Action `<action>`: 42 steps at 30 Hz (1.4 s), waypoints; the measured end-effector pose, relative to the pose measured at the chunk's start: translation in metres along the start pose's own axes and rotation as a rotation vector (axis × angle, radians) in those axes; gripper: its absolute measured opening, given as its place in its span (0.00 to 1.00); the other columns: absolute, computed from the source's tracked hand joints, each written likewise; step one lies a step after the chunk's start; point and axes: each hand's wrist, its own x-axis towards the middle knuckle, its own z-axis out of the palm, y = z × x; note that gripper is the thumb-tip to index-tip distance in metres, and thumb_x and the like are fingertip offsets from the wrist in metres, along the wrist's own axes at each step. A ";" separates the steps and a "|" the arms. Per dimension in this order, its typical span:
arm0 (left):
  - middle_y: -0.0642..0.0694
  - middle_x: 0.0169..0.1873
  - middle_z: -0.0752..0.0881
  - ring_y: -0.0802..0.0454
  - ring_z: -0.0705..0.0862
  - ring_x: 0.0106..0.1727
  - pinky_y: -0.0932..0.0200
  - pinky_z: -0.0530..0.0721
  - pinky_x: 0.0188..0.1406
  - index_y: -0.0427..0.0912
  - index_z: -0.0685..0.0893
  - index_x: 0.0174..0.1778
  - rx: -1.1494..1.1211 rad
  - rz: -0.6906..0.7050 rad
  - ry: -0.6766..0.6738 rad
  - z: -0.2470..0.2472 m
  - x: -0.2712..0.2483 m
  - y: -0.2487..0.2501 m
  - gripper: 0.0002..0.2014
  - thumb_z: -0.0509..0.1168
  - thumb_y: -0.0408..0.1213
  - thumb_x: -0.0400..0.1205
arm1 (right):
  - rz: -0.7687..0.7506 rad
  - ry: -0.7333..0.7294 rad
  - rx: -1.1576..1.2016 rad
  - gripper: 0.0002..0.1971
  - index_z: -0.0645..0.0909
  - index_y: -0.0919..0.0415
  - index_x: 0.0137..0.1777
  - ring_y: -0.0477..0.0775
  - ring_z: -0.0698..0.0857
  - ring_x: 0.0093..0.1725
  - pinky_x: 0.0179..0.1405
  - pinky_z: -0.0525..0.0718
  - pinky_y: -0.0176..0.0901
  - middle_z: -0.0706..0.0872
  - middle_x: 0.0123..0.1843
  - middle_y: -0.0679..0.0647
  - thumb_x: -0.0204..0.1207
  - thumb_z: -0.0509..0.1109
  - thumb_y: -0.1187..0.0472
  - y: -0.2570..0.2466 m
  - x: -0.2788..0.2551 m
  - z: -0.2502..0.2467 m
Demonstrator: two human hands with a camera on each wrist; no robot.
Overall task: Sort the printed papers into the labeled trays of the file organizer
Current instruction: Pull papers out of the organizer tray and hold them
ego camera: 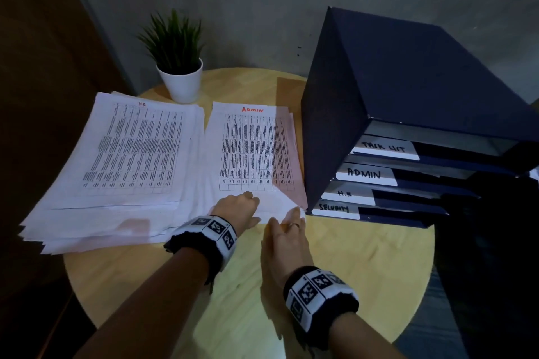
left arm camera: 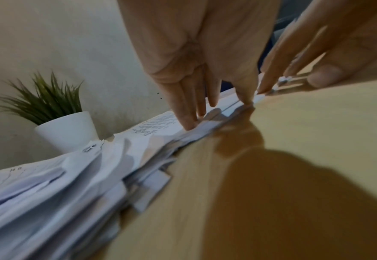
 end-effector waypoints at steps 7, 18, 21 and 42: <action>0.39 0.65 0.74 0.33 0.82 0.60 0.42 0.82 0.55 0.35 0.75 0.66 -0.003 -0.075 -0.023 -0.002 0.002 0.006 0.15 0.55 0.34 0.85 | -0.030 -0.085 -0.085 0.26 0.52 0.55 0.83 0.71 0.47 0.83 0.81 0.58 0.55 0.53 0.82 0.71 0.85 0.51 0.57 0.004 0.003 -0.002; 0.36 0.67 0.74 0.38 0.80 0.65 0.48 0.79 0.62 0.33 0.74 0.69 0.002 -0.145 0.043 -0.009 -0.002 0.028 0.18 0.50 0.22 0.84 | -0.020 -0.094 -0.032 0.25 0.59 0.55 0.79 0.70 0.51 0.80 0.80 0.63 0.51 0.56 0.79 0.70 0.83 0.56 0.54 0.004 0.006 0.003; 0.38 0.64 0.77 0.39 0.81 0.64 0.48 0.80 0.62 0.34 0.78 0.66 -0.046 -0.196 0.033 -0.013 0.003 0.026 0.17 0.51 0.23 0.84 | -0.017 -0.088 0.016 0.23 0.64 0.57 0.76 0.69 0.54 0.80 0.79 0.64 0.51 0.59 0.77 0.69 0.81 0.60 0.55 0.006 0.010 -0.002; 0.34 0.62 0.84 0.35 0.81 0.63 0.49 0.77 0.65 0.34 0.83 0.65 -0.341 0.272 -0.433 0.003 -0.148 0.060 0.19 0.58 0.42 0.85 | 0.369 -0.163 0.767 0.13 0.81 0.75 0.57 0.68 0.87 0.55 0.57 0.86 0.59 0.87 0.54 0.70 0.74 0.64 0.73 0.064 -0.038 -0.019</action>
